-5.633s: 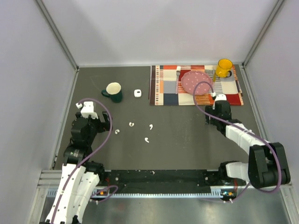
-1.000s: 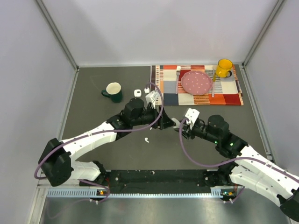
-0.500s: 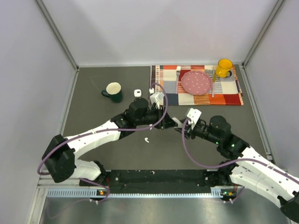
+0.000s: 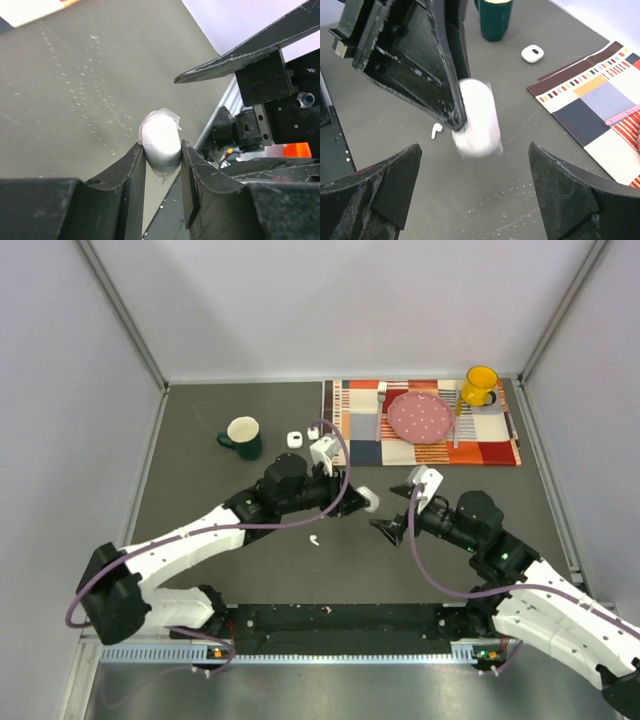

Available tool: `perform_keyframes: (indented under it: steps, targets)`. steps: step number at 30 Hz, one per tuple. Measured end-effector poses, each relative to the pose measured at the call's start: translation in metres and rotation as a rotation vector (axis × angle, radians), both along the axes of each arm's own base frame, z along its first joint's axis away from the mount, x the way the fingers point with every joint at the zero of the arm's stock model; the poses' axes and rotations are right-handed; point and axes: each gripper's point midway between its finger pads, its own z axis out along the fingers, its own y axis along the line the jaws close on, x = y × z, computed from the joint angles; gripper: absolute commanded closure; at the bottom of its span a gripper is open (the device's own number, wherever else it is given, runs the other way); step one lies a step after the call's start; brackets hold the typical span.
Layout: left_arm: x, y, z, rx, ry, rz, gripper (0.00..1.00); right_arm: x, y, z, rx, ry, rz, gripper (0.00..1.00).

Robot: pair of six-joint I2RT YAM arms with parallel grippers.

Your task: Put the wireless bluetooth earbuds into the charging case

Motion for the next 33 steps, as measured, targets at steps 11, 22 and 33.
perform_keyframes:
  steps: [11,22,33]
  targets:
    - [0.009,0.073,0.045,0.007,-0.336,0.231,1.00,0.005,0.007,0.046,0.202,0.229,-0.109,0.01]
    - [-0.010,0.122,0.051,-0.118,-0.580,0.326,1.00,0.018,0.042,0.063,0.469,0.639,-0.185,0.01]
    - [-0.023,0.120,0.069,-0.268,-0.734,0.283,1.00,0.005,0.085,0.074,0.762,1.064,-0.022,0.03]
